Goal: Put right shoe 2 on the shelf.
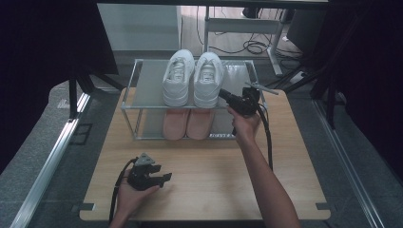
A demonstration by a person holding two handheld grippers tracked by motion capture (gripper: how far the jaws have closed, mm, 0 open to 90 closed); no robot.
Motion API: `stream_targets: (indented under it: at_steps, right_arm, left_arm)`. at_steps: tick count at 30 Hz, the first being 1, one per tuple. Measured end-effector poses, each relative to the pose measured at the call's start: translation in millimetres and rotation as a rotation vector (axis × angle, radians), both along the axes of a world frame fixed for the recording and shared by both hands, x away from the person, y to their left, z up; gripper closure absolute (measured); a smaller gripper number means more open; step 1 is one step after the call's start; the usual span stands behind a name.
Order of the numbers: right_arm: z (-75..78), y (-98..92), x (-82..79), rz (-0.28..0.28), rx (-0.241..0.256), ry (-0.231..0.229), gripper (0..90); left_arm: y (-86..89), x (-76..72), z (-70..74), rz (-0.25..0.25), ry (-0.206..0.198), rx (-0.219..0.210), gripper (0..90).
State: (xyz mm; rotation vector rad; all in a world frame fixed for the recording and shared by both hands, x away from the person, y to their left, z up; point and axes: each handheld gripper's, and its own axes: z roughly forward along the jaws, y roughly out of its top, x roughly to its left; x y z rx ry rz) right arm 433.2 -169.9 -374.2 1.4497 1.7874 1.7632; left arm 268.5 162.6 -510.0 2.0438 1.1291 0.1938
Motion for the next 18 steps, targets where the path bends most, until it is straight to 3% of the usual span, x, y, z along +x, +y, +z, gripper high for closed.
stream_targets:
  at_steps: [9, 18]
  right_arm:
    - [1.1, 14.6, 1.4, 0.011, 0.002, -0.001, 89.7]
    - [3.6, 4.6, -3.8, 0.032, 0.004, -0.022, 88.7]
  left_arm:
    - [0.8, -0.9, 1.4, 0.002, -0.004, -0.005, 41.4]
    - [1.5, 0.5, 0.3, 0.011, 0.006, -0.009, 41.4]
